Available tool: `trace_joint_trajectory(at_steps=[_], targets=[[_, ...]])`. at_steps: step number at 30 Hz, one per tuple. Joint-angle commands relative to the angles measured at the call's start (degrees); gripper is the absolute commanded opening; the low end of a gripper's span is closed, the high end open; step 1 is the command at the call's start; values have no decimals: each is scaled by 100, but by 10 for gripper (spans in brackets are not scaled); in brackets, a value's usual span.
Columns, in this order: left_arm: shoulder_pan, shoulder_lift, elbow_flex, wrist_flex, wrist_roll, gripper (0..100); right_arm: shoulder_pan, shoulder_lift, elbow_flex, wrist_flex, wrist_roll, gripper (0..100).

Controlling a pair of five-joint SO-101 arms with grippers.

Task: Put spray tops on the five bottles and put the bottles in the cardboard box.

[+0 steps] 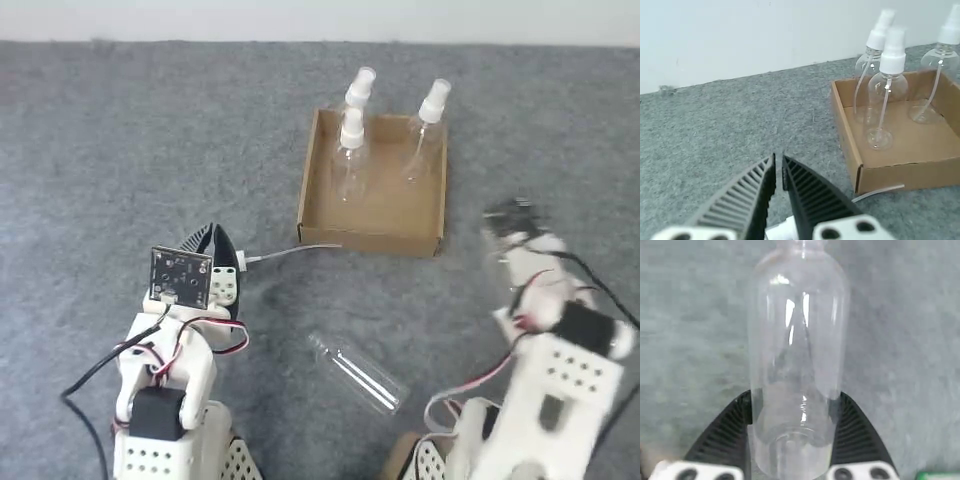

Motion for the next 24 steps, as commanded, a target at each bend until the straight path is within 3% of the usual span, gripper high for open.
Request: trace_joint_trajectory(at_steps=[1, 8, 15, 24], targets=[[9, -97, -48, -167, 26, 12, 1103, 1147, -70, -1024, 132, 9], [18, -97, -40, -167, 26, 12, 1745, 3433, -440, -2334, -220, 9], [9, -97, -40, -167, 26, 12, 1631, 5209, -1758, -2026, -527, 16], [0, -70, -92, -132, 26, 12, 1314, 5499, -1846, -1921, -536, 242]])
